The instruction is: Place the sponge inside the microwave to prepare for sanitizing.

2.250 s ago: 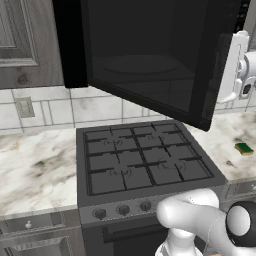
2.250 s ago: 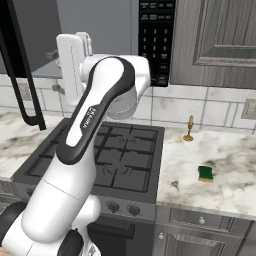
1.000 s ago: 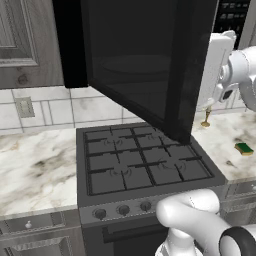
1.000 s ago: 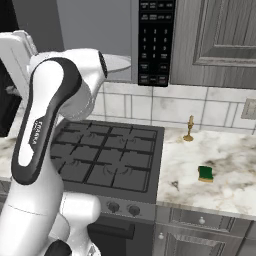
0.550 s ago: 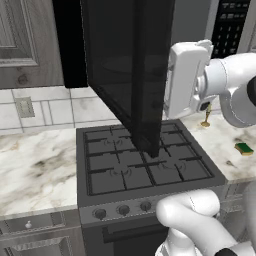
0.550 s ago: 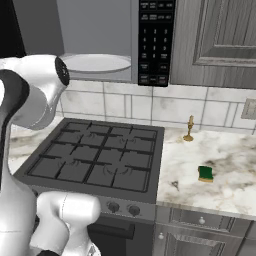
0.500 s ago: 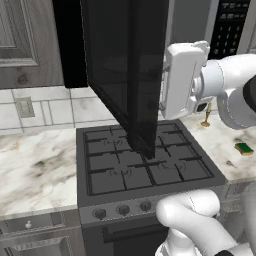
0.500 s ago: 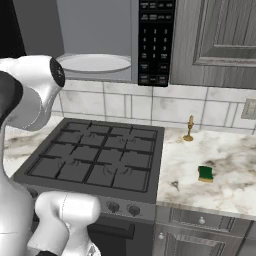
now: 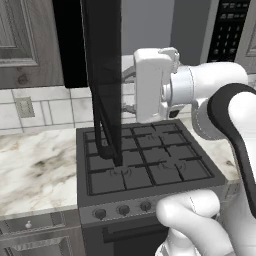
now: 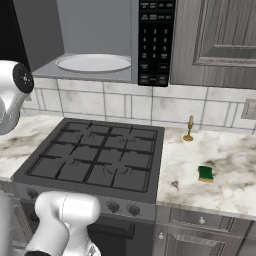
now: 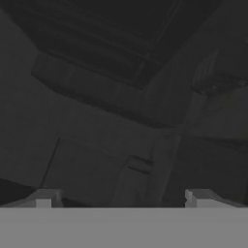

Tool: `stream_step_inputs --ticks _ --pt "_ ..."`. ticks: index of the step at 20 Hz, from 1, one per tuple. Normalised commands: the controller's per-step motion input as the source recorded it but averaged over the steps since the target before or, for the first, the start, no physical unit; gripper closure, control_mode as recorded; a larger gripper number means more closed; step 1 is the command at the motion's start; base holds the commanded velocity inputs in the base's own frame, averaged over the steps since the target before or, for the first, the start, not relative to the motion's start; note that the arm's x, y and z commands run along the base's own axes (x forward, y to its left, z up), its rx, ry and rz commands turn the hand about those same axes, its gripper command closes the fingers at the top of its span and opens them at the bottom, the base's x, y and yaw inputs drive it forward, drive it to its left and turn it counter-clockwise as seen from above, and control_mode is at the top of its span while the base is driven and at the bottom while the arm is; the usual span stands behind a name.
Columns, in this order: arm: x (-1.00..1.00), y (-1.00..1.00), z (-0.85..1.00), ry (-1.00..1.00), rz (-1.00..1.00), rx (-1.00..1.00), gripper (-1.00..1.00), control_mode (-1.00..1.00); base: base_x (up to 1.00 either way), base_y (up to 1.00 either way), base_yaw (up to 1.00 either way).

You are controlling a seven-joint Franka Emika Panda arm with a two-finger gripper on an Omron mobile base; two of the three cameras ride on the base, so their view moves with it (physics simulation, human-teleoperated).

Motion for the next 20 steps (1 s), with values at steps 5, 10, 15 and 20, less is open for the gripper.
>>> stream_step_inputs --ticks 5,10,15,20 --pt "0.19 -0.01 0.00 0.03 0.00 0.00 -1.00 -1.00 0.00 0.00 0.00" --pt "0.05 -0.56 0.01 0.06 0.00 0.00 -1.00 -1.00 0.00 0.00 0.00" --pt "-0.01 -0.66 0.06 0.02 0.00 -0.02 -1.00 -1.00 0.00 0.00 0.00" --pt "-0.11 -0.71 0.07 0.00 0.00 -0.02 -1.00 -1.00 0.00 0.00 0.00"
